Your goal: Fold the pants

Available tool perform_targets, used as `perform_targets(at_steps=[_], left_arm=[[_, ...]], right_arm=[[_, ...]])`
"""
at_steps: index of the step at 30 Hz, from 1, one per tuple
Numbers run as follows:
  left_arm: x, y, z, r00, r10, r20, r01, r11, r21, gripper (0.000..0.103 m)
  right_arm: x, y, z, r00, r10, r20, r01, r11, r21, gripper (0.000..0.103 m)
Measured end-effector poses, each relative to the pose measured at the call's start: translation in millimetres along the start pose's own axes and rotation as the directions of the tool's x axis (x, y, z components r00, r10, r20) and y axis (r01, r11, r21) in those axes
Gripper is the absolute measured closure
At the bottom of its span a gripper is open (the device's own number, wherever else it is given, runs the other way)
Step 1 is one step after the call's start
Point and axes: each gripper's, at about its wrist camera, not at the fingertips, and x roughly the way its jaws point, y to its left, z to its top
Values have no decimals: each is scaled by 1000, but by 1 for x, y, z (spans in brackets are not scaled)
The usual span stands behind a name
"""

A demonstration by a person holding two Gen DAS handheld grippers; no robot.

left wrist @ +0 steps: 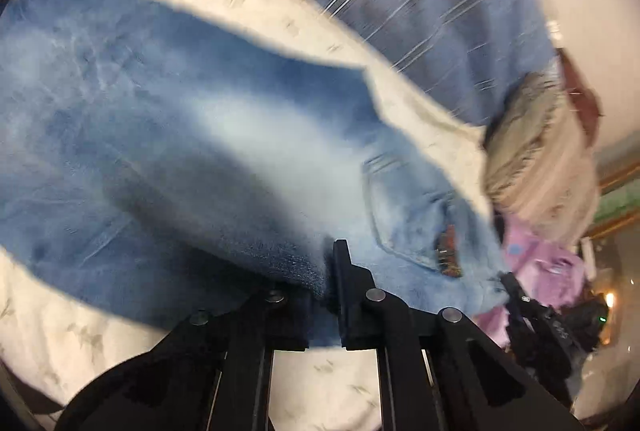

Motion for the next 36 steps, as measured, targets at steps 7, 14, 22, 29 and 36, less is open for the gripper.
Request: perform_targets(at_steps=[7,14,22,29,36], left_arm=[[37,11,-38,985,143,-98,-133,986,103,94],[10,2,-38,992,111,-58,-103,987,124,74],[-107,61,-7,976,157,149,-167,984,57,52],[-141,134,48,932,334,145,-312,938,-152,53],[-126,196,65,959,275,71,-234,906,-354,55]], right_arm=[[37,-6,-22,947,-275,-165,271,961,-51,89],[17,7,-20,940,-340,-1,339,937,-87,52],[-6,90,-47,998,10,66,14,936,-351,23],[67,207,-101,950,139,-280,-276,796,-539,23],[142,286,-184,884,61,-463,-391,636,-665,39]])
